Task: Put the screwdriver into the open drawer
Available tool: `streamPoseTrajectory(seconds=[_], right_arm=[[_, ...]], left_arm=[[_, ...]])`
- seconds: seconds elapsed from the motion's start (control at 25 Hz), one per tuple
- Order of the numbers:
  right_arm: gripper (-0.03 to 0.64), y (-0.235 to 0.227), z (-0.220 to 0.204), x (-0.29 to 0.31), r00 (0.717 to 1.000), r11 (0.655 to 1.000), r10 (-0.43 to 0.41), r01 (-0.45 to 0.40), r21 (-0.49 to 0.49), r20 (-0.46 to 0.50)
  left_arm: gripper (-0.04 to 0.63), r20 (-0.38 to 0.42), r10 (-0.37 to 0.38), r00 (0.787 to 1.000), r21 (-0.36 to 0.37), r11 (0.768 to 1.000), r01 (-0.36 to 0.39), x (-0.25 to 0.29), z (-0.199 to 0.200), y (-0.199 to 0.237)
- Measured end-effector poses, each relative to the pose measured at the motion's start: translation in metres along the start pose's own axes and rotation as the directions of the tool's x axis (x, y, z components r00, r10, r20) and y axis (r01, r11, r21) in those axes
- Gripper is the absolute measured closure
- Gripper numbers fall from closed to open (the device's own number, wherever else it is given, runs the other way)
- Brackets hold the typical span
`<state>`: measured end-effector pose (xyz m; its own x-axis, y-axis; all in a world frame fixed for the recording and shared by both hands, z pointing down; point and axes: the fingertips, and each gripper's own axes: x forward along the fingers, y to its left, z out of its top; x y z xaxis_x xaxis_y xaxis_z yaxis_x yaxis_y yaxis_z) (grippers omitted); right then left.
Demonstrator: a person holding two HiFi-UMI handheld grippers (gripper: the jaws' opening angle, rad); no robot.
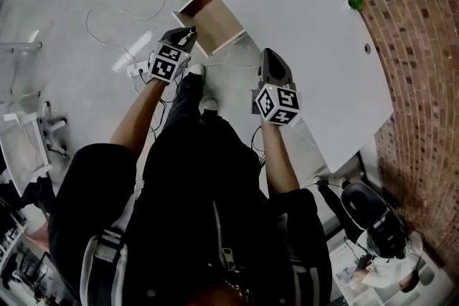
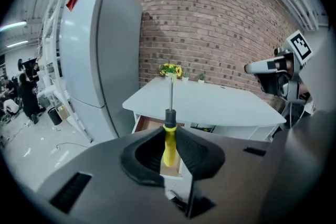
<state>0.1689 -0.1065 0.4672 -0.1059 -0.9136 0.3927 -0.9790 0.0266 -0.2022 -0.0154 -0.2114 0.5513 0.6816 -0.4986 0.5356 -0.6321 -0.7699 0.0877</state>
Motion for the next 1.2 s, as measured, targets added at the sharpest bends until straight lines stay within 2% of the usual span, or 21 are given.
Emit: streamPoseTrajectory(seconds=[0.2,0.44,0.56,0.68,0.96,1.2], right_arm=[[0.609,-0.009,0.004,0.029,0.996,0.997,-0.075,0.076,0.024,-0.05],[0.609,-0.014,-0.001,0.058,0.975,0.981,-0.165,0.178,0.077,-0.145],[0.609,-0.017,-0.012,0.067,0.965,0.975,-0.185,0.204,0.091,-0.186],[0.609,-0.022,-0.027,0.066,0.951,0.963,-0.215,0.244,0.113,-0.223],[0.609,-0.024,-0.053,0.062,0.919,0.928,-0.267,0.326,0.178,-0.29],[0.609,-0.022,-0.081,0.047,0.886,0.899,-0.296,0.385,0.209,-0.357]], left_arm=[[0.514,-0.134,-0.086,0.987,0.031,0.995,0.091,0.072,-0.033,0.025],[0.514,-0.307,-0.186,0.933,0.076,0.973,0.219,0.164,-0.079,0.048],[0.514,-0.376,-0.194,0.906,0.113,0.961,0.253,0.209,-0.106,0.055],[0.514,-0.428,-0.208,0.88,0.12,0.952,0.283,0.243,-0.137,0.053],[0.514,-0.556,-0.234,0.798,0.147,0.917,0.371,0.295,-0.203,0.042],[0.514,-0.624,-0.205,0.755,0.16,0.911,0.379,0.334,-0.239,0.043]])
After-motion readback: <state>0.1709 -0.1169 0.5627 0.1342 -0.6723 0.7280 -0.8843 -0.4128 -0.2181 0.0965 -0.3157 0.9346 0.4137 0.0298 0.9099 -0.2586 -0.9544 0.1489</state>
